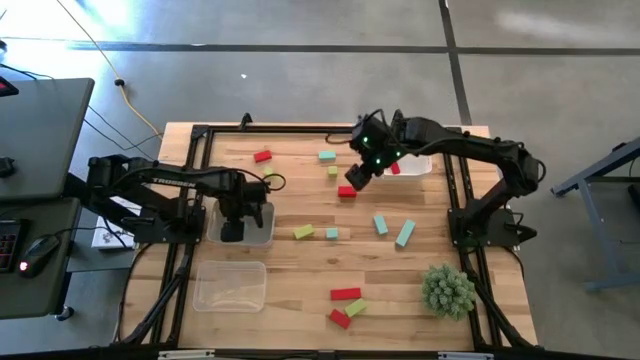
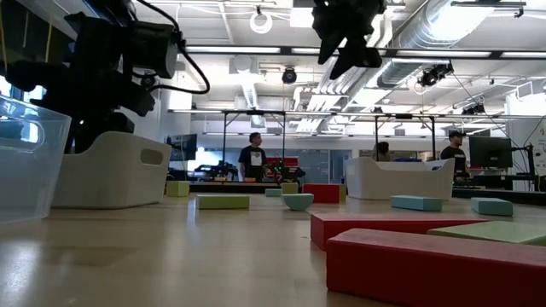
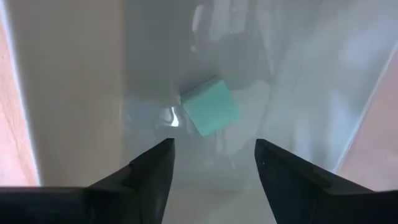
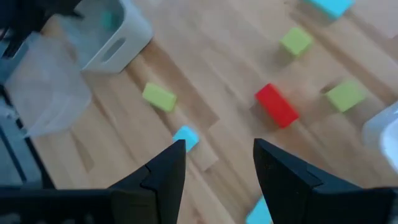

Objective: Sort & place blocks by color
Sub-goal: Put the green block into the transparent bin

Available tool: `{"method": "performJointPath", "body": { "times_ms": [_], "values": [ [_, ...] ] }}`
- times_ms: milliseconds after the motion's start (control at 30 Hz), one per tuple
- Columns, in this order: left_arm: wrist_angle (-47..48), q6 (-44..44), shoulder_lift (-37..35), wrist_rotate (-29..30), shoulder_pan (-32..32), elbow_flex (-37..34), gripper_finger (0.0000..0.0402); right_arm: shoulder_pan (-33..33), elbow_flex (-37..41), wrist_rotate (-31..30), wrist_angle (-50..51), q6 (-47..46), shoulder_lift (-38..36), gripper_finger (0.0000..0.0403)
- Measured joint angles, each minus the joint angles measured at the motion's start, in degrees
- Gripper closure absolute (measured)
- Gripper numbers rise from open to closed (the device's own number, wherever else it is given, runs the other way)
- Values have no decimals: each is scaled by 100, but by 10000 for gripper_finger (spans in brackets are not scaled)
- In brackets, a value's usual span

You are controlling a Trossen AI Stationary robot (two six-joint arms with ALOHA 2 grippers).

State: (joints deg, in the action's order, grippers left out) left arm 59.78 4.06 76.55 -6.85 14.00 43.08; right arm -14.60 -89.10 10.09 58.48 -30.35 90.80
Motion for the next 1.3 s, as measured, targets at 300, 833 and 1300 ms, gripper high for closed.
{"method": "performJointPath", "body": {
  "times_ms": [300,833,1300],
  "values": [
    [40,218,-168,-2,0,277,186,1065,0,-1,0,-284,0,226],
    [409,-1208,-819,-150,-24,1062,186,2737,0,-379,-266,-435,0,207],
    [385,-3202,-1460,-153,-488,1204,186,3804,0,-671,-315,1412,344,169]
  ]
}}
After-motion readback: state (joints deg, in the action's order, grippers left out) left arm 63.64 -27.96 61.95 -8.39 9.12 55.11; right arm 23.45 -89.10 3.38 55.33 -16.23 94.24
